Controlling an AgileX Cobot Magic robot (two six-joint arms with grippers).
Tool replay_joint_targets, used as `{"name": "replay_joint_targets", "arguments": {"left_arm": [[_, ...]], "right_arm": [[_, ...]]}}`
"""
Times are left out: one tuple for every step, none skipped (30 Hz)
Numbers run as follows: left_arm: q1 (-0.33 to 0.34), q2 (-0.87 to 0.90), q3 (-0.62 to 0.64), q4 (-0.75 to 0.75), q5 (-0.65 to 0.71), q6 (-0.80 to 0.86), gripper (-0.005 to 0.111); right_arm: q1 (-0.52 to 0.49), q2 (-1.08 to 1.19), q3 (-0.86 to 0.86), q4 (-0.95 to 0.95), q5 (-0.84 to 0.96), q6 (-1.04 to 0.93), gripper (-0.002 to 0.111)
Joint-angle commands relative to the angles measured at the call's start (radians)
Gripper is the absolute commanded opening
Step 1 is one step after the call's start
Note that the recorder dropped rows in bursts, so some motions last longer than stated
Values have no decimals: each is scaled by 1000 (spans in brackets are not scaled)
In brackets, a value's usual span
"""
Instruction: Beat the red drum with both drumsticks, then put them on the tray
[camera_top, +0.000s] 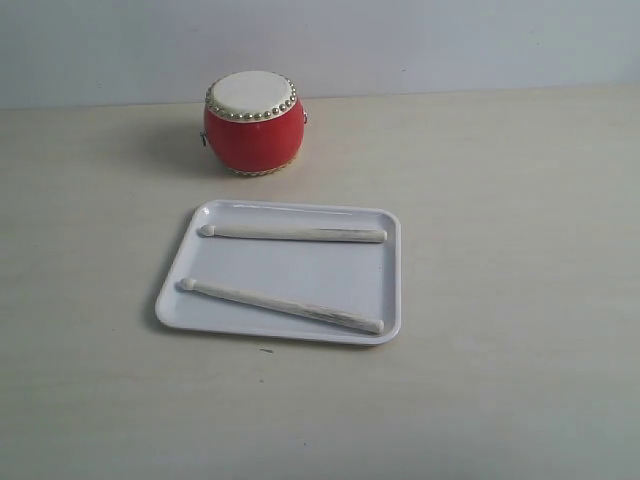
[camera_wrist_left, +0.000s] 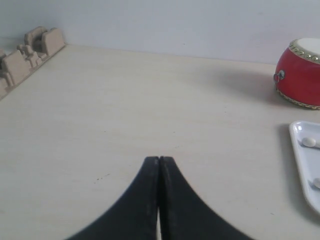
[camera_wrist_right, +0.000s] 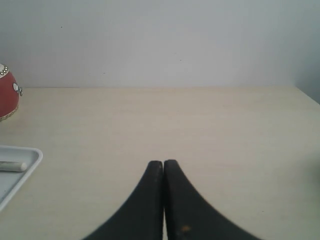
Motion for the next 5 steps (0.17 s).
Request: {"name": "replay_joint_targets", "arguments": {"left_arm": [[2,-6,2,-4,-6,1,0],[2,-6,2,-4,-6,1,0],[2,-6,2,-4,-6,1,0],[2,-6,2,-4,-6,1,0],[2,-6,2,-4,-6,1,0]], "right_arm": [[-5,-6,5,0,0,-8,0],[-5,-6,5,0,0,-8,0],[-5,-6,5,0,0,-8,0],[-5,-6,5,0,0,-8,0],[-5,-6,5,0,0,-8,0]]}}
